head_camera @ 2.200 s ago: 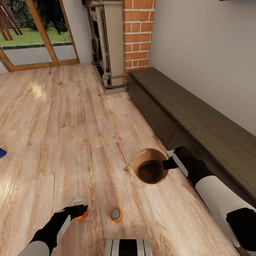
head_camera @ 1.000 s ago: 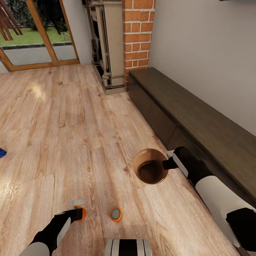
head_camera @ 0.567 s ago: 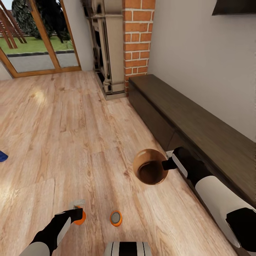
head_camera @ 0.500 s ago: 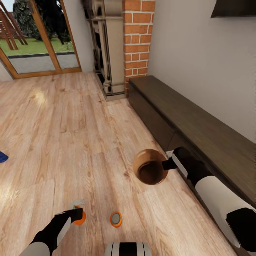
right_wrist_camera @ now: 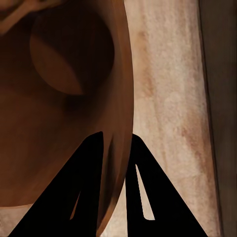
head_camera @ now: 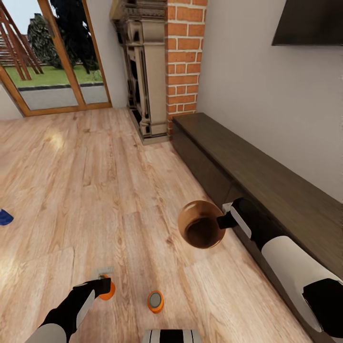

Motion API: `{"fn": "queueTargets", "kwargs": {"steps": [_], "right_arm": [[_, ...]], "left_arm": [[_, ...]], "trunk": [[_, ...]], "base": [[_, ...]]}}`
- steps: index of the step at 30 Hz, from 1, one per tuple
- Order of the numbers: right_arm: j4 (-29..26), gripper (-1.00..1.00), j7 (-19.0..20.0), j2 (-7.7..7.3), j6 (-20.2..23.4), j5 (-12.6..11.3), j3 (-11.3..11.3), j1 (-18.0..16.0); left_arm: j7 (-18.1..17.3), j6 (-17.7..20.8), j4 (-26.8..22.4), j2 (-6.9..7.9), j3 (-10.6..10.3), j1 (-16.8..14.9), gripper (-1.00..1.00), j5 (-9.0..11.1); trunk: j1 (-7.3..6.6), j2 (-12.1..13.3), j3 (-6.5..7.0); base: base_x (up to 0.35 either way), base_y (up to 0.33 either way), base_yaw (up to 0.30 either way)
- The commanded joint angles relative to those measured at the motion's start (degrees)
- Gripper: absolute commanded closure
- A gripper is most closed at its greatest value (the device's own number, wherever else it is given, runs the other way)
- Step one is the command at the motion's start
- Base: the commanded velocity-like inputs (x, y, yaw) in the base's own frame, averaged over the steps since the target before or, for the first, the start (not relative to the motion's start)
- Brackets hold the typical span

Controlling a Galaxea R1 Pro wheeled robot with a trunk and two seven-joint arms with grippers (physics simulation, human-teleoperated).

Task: Put the three can of soda from the living room inside the tash can in the kitchen.

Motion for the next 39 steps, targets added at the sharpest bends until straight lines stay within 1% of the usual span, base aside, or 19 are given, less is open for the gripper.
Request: {"fn": "queueTargets", "kwargs": {"steps": [1, 5, 6, 7, 12, 14, 15, 18, 20, 21, 26, 29, 30, 32, 36, 37, 39], "right_arm": [[0.03, 1.0, 0.25, 0.01, 0.0, -0.71, -0.07, 0.01], [0.57, 1.0, 0.36, 0.04, 0.0, -0.78, -0.04, 0.04], [0.88, 1.0, 0.37, 0.06, 0.0, -0.78, -0.06, 0.04], [1.4, 1.0, 0.37, 0.25, 0.0, -0.77, -0.07, 0.04], [2.89, 1.0, 0.26, 1.23, 0.0, -0.71, -0.1, 0.16], [3.74, 1.0, 0.23, 1.9, 0.0, -0.68, -0.1, 0.2], [3.94, 1.0, 0.23, 2.09, 0.0, -0.68, -0.1, 0.2], [5.58, 1.0, 0.22, 2.89, 0.0, -0.69, -0.11, 0.22], [6.84, 1.0, 0.21, 3.26, 0.0, -0.64, -0.11, 0.25], [7.28, 1.0, 0.18, 3.42, 0.0, -0.6, -0.11, 0.27], [7.93, 1.0, 0.14, 3.63, 0.0, -0.55, -0.11, 0.74], [8.2, 1.0, 0.14, 3.71, 0.0, -0.54, -0.07, 1.06], [8.57, 1.0, 0.13, 3.87, 0.0, -0.51, -0.05, 1.17], [8.77, 1.0, 0.13, 4.0, 0.0, -0.48, -0.04, 1.21], [9.43, 1.0, 0.07, 4.53, 0.0, -0.46, -0.03, 1.34], [9.6, 1.0, -0.5, 4.83, 0.0, -0.48, 0.03, 1.35], [9.7, 1.0, -1.56, 5.29, 0.0, -0.51, 0.16, 1.36]], "left_arm": [[-0.04, 0.05, -0.04, 0.02, -0.01, 0.0, 1.0, 0.04], [-0.07, 1.55, -1.08, 0.22, -0.06, -0.13, 1.0, 0.11], [-0.09, 2.52, -2.3, 0.21, -0.07, -0.19, 1.0, 0.12], [-0.1, 4.47, -4.56, 0.17, -0.06, -0.23, 1.0, 0.12], [-0.12, 9.7, -10.6, 0.06, -0.02, -0.32, 1.0, 0.13], [-0.22, 13.63, -14.69, 0.03, -0.06, -0.34, 1.0, 0.13], [-0.24, 14.63, -15.74, 0.03, -0.06, -0.34, 1.0, 0.13], [-0.33, 20.49, -21.67, -0.04, -0.19, -0.42, 1.0, 0.12], [-0.49, 23.69, -24.18, -0.06, -0.31, -1.01, 1.0, 0.08], [-0.58, 24.82, -24.84, -0.07, -0.36, -1.49, 1.0, 0.02], [-1.26, 26.89, -25.72, -0.07, -0.44, -2.87, 1.0, -0.17], [-3.27, 28.52, -25.94, -0.12, -0.49, -3.66, 1.0, -0.2], [-4.3, 29.08, -26.0, -0.11, -0.51, -4.41, 1.0, -0.23], [-4.72, 29.43, -25.97, -0.1, -0.51, -5.06, 1.0, -0.26], [-5.89, 31.55, -26.06, -0.13, -0.58, -7.0, 1.0, -0.24], [-6.64, 32.2, -26.08, -0.1, -0.59, -7.63, 1.0, -0.23], [-7.95, 32.61, -26.08, -0.13, -0.6, -7.98, 1.0, -0.23]], "trunk": [[-0.03, 0.01, 0.23], [-0.13, 0.07, 1.12], [-0.15, 0.08, 1.34], [-0.18, 0.09, 1.56], [-0.31, 0.16, 2.67], [-0.36, 0.19, 3.11], [-0.39, 0.2, 3.33], [-0.46, 0.24, 4.0], [-0.52, 0.27, 4.44], [-0.54, 0.28, 4.66], [-0.67, 0.35, 5.77], [-0.75, 0.39, 6.43], [-0.77, 0.4, 6.66], [-0.83, 0.43, 7.1], [-0.93, 0.48, 7.99], [-0.95, 0.5, 8.21], [-1.39, 1.3, 8.57]], "base": [[0.0, 0.0, 0.0], [0.0, 0.0, 0.0], [0.0, 0.0, 0.0], [0.0, 0.0, 0.0], [0.0, 0.0, 0.0], [0.0, 0.0, 0.0], [0.0, 0.0, 0.0], [0.0, 0.0, 0.0], [0.0, 0.0, 0.0], [0.0, 0.0, 0.0], [0.0, 0.0, 0.0], [0.0, 0.0, 0.0], [0.0, 0.0, 0.0], [0.0, 0.0, 0.0], [0.0, 0.0, 0.0], [0.0, 0.0, 0.0], [0.0, 0.0, 0.0]]}}
